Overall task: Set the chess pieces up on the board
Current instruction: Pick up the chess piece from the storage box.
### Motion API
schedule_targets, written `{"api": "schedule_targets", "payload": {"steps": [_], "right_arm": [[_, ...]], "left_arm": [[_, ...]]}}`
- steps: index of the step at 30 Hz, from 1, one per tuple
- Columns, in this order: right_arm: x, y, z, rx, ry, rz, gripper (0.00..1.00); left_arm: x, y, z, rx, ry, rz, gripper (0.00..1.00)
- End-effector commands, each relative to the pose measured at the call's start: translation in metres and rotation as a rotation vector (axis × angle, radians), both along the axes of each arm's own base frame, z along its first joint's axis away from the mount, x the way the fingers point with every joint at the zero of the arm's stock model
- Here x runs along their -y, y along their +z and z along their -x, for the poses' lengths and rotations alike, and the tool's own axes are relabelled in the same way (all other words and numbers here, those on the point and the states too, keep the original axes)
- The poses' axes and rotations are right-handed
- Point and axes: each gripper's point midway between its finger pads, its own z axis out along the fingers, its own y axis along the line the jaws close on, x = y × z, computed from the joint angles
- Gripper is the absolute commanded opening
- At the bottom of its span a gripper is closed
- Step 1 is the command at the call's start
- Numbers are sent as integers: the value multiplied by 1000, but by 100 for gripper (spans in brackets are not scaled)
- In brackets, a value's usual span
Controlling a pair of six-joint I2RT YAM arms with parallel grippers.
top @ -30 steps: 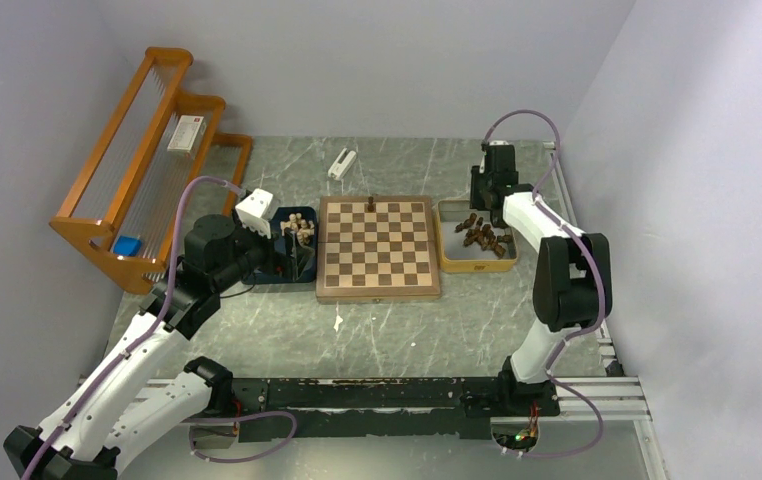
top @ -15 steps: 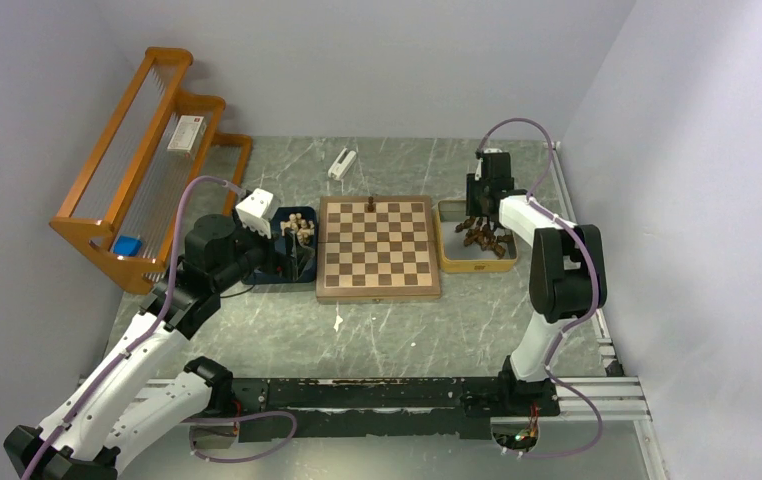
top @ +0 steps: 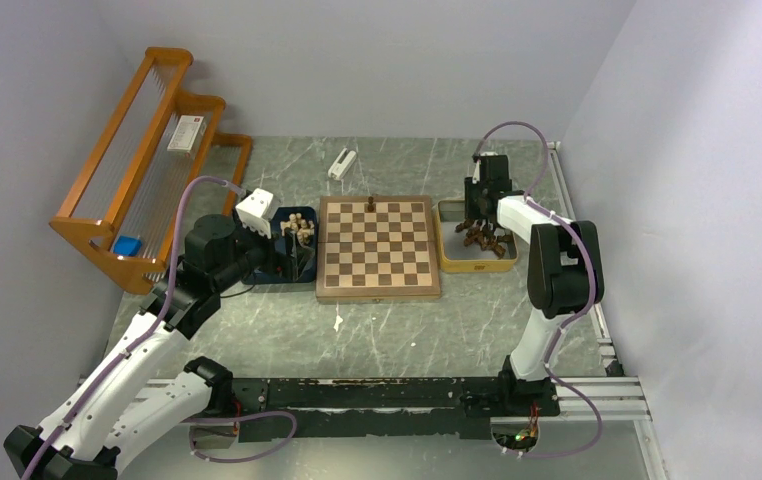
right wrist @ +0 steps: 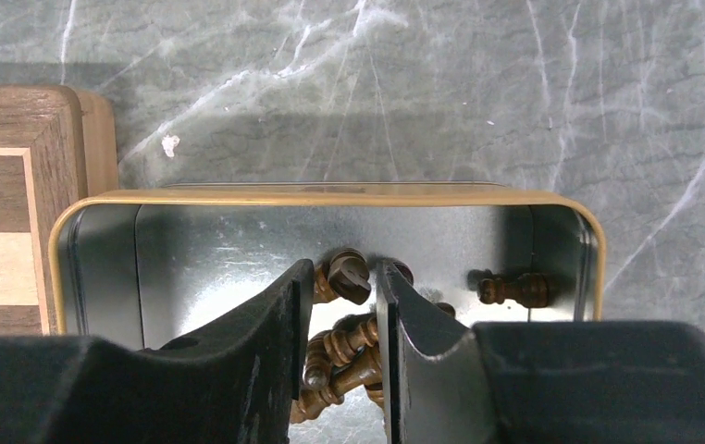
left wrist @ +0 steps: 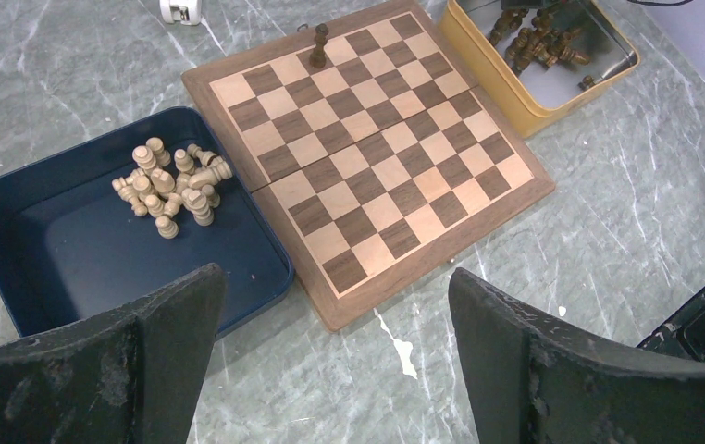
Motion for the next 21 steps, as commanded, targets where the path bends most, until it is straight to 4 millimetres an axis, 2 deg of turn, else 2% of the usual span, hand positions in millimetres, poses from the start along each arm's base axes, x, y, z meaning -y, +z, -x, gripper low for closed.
{"api": "schedule_targets", "payload": {"steps": [1,9,21], "right_arm": [[-2,-6,-4,-3,16,-22,35],[-2,-5,-1,-11,17,-25,29],[2,14,-2,15,-12,-12,7]], "left_arm": [[1,4,-1,19,-5,-1,95],[2,4,0,20,-8,0,95],[2,5,0,22,-8,3,95]]}}
